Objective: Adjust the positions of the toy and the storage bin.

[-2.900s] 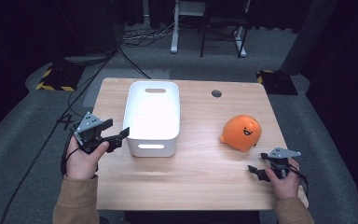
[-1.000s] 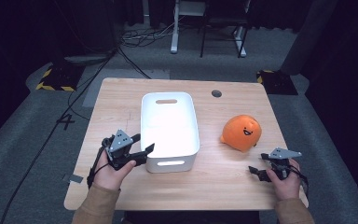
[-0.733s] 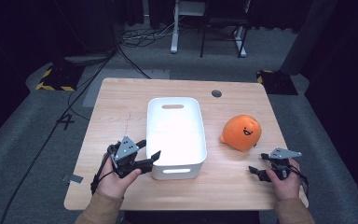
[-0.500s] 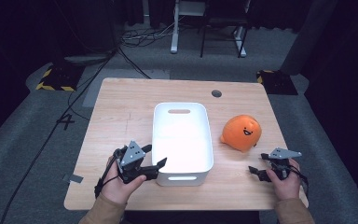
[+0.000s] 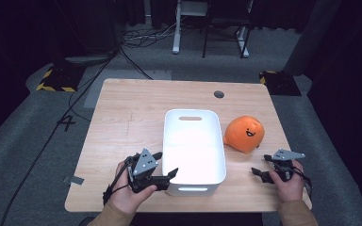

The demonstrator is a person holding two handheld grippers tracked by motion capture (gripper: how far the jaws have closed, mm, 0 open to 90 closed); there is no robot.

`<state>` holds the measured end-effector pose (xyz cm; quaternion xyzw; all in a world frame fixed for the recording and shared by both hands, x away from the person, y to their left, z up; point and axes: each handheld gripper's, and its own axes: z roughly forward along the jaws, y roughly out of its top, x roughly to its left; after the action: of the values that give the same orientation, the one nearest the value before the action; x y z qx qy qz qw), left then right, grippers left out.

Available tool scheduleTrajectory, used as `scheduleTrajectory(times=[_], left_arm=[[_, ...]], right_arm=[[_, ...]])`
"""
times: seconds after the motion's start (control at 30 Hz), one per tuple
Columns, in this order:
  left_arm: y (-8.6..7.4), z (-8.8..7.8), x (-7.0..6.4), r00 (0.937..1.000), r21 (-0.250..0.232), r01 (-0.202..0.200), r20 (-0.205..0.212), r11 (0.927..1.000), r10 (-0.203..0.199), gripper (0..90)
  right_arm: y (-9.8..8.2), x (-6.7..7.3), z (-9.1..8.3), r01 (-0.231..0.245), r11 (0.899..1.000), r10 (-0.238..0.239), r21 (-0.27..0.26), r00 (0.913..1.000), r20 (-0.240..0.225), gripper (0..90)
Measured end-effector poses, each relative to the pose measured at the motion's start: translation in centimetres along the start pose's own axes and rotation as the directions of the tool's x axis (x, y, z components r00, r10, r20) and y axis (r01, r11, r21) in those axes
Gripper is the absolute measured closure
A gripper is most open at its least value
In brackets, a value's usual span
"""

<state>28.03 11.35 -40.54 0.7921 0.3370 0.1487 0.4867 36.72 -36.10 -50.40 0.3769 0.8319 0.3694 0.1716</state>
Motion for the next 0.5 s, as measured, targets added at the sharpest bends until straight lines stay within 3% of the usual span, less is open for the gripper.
scheduleTrajectory(times=[0.5], left_arm=[[-0.1, 0.1, -2.0, 1.0, 0.009, -0.006, -0.005, 0.9999, 0.006, 26.9]], right_arm=[[0.0, 0.0, 0.0, 0.001, 1.0, -0.001, 0.0, 1.0, 0.0, 15.1]])
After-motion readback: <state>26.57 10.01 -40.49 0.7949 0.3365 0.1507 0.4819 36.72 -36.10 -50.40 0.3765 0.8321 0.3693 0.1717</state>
